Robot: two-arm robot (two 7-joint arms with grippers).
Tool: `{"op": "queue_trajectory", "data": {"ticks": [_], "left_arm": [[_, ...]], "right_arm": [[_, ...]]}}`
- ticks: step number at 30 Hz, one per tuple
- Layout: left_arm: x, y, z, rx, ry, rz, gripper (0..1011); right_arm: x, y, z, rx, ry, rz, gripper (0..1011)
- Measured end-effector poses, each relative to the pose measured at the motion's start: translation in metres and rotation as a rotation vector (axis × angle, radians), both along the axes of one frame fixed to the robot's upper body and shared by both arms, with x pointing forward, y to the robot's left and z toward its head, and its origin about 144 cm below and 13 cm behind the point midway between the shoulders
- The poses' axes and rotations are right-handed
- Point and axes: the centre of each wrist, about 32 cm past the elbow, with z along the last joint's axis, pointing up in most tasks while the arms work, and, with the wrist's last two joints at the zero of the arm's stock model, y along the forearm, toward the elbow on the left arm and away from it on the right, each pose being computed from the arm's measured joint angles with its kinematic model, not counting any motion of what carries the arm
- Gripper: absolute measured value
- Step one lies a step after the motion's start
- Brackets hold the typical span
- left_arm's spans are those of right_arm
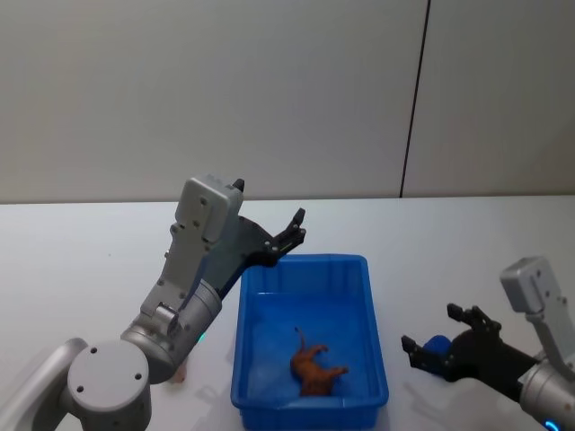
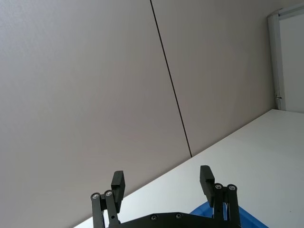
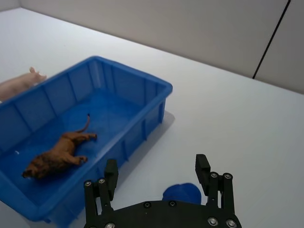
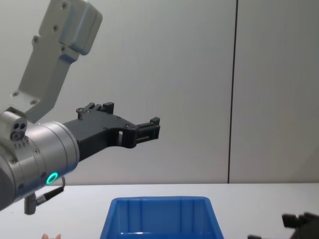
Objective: Pick up the two dolls from the table and place them into the box.
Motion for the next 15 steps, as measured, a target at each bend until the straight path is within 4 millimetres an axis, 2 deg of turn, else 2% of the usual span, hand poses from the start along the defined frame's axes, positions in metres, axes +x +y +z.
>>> {"op": "queue_trajectory", "data": {"ticks": [15], "left_arm": [[0.000, 0.000, 0.000, 0.000, 0.000, 0.000, 1001]], "right_arm": [[0.005, -0.002, -0.025, -0.058, 0.055, -0.035, 1001]]}}
